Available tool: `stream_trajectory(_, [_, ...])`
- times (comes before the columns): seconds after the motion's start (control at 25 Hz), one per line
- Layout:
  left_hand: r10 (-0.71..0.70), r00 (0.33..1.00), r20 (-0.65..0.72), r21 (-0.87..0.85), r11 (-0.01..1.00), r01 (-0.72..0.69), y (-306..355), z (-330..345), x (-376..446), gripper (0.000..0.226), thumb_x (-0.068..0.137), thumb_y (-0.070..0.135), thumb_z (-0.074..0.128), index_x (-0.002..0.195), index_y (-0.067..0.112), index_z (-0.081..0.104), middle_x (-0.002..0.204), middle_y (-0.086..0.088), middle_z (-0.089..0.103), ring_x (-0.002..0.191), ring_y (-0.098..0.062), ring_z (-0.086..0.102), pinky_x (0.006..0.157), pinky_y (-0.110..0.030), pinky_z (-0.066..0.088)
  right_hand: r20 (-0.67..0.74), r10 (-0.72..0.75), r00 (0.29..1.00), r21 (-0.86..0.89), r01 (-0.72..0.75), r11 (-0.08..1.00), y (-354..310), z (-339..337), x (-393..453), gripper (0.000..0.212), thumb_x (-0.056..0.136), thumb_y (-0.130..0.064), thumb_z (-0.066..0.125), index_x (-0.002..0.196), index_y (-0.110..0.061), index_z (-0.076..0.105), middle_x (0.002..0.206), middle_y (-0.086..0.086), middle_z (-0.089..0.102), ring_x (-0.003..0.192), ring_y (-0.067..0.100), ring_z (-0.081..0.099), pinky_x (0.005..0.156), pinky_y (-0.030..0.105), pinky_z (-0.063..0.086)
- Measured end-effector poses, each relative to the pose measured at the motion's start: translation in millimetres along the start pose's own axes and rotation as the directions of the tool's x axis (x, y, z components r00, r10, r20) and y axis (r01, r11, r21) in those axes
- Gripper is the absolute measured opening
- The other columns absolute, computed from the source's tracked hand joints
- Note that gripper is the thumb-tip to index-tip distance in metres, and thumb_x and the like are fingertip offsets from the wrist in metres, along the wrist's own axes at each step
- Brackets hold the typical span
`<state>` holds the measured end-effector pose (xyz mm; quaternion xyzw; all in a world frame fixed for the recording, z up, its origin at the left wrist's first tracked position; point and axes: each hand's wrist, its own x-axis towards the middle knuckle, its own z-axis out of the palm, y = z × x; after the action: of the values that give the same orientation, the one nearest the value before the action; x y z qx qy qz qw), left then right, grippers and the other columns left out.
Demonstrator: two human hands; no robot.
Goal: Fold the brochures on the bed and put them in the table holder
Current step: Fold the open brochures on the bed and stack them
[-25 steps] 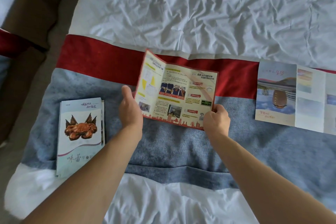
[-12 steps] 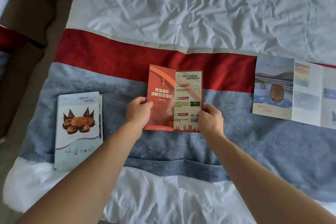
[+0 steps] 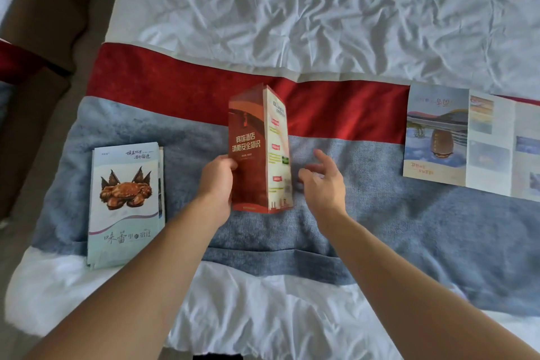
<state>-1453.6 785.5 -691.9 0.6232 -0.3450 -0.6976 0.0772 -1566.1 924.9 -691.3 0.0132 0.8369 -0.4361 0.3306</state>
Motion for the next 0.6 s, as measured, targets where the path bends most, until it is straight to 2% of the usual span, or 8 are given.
stream_trajectory(0.08, [0.032, 0.999, 0.009, 0.053, 0.998, -0.033, -1.6, 1.8, -2.3, 0.024, 0.083, 0.012, 0.051, 0.098, 0.015, 0.069, 0.101, -0.012, 0.075, 0.098, -0.031, 0.07, 0.086, -0.05, 0.057, 0.062, 0.005, 0.998, 0.056, -0.009, 0.998, -4.9, 3.2, -5.4, 0.038, 0.083, -0.043, 0.059, 0.11, -0.02, 0.075, 0.098, -0.002, 0.075, 0.088, 0.014, 0.068, 0.09, 0.047, 0.055])
stream_trajectory(0.12, [0.067, 0.998, 0.009, 0.092, 0.993, -0.067, -2.7, 3.0, -3.7, 0.019, 0.083, 0.012, 0.055, 0.095, 0.016, 0.069, 0.096, -0.009, 0.075, 0.095, -0.029, 0.07, 0.082, -0.045, 0.057, 0.129, 0.032, 0.991, 0.138, -0.05, 0.989, -8.2, 5.1, -8.9, 0.046, 0.082, -0.051, 0.056, 0.099, -0.014, 0.077, 0.095, 0.004, 0.076, 0.085, 0.014, 0.069, 0.085, 0.047, 0.057])
stream_trajectory(0.24, [0.201, 0.978, 0.046, 0.303, 0.93, -0.206, -6.8, 8.8, -6.4, 0.004, 0.086, 0.017, 0.065, 0.088, 0.02, 0.066, 0.087, 0.003, 0.073, 0.084, -0.019, 0.069, 0.07, -0.033, 0.052, 0.211, 0.031, 0.977, 0.272, -0.089, 0.958, -19.0, 11.7, -16.8, 0.047, 0.085, -0.055, 0.053, 0.085, -0.015, 0.079, 0.086, 0.003, 0.078, 0.08, 0.017, 0.073, 0.073, 0.036, 0.061])
stream_trajectory(0.36, [0.33, 0.941, 0.069, 0.524, 0.791, -0.316, -8.5, 16.4, -12.9, 0.023, 0.086, 0.024, 0.069, 0.108, 0.026, 0.061, 0.1, 0.013, 0.067, 0.082, -0.005, 0.063, 0.06, -0.019, 0.04, 0.145, -0.023, 0.989, 0.216, -0.009, 0.976, -23.9, 15.4, -18.2, 0.014, 0.084, -0.019, 0.063, 0.088, -0.019, 0.075, 0.087, 0.004, 0.077, 0.086, 0.027, 0.073, 0.082, 0.05, 0.06])
stream_trajectory(0.44, [0.373, 0.926, 0.056, 0.529, 0.776, -0.344, -7.1, 18.1, -14.1, 0.048, 0.086, 0.022, 0.068, 0.13, 0.027, 0.051, 0.11, 0.014, 0.061, 0.085, 0.0, 0.058, 0.061, -0.013, 0.035, 0.123, -0.027, 0.992, 0.145, 0.009, 0.989, -23.4, 16.5, -17.9, 0.028, 0.079, -0.002, 0.059, 0.09, -0.023, 0.073, 0.084, -0.001, 0.077, 0.082, 0.024, 0.073, 0.081, 0.051, 0.059])
stream_trajectory(0.48, [0.404, 0.913, 0.048, 0.531, 0.764, -0.366, -6.2, 17.8, -14.7, 0.054, 0.087, 0.02, 0.067, 0.136, 0.026, 0.047, 0.107, 0.014, 0.061, 0.083, 0.001, 0.058, 0.06, -0.012, 0.034, 0.12, -0.022, 0.993, 0.137, 0.006, 0.991, -22.7, 17.2, -18.0, 0.032, 0.078, 0.0, 0.057, 0.093, -0.024, 0.073, 0.084, -0.003, 0.077, 0.08, 0.02, 0.072, 0.081, 0.05, 0.059])
stream_trajectory(0.52, [0.452, 0.89, 0.057, 0.556, 0.726, -0.404, -6.0, 16.9, -16.4, 0.057, 0.087, 0.017, 0.067, 0.139, 0.025, 0.045, 0.101, 0.013, 0.061, 0.08, 0.0, 0.058, 0.06, -0.013, 0.035, 0.116, -0.026, 0.993, 0.128, 0.011, 0.992, -20.2, 18.0, -17.6, 0.036, 0.078, 0.0, 0.057, 0.1, -0.025, 0.072, 0.086, -0.004, 0.077, 0.08, 0.018, 0.072, 0.083, 0.048, 0.059])
stream_trajectory(0.6, [0.581, 0.802, 0.14, 0.636, 0.568, -0.522, -8.0, 12.3, -19.7, 0.059, 0.086, 0.009, 0.065, 0.141, 0.019, 0.045, 0.093, 0.005, 0.062, 0.08, -0.011, 0.059, 0.067, -0.019, 0.04, 0.084, -0.096, 0.992, -0.005, 0.096, 0.995, -13.2, 18.0, -17.0, 0.052, 0.08, -0.006, 0.06, 0.128, -0.027, 0.061, 0.103, -0.005, 0.074, 0.09, 0.016, 0.069, 0.088, 0.039, 0.055])
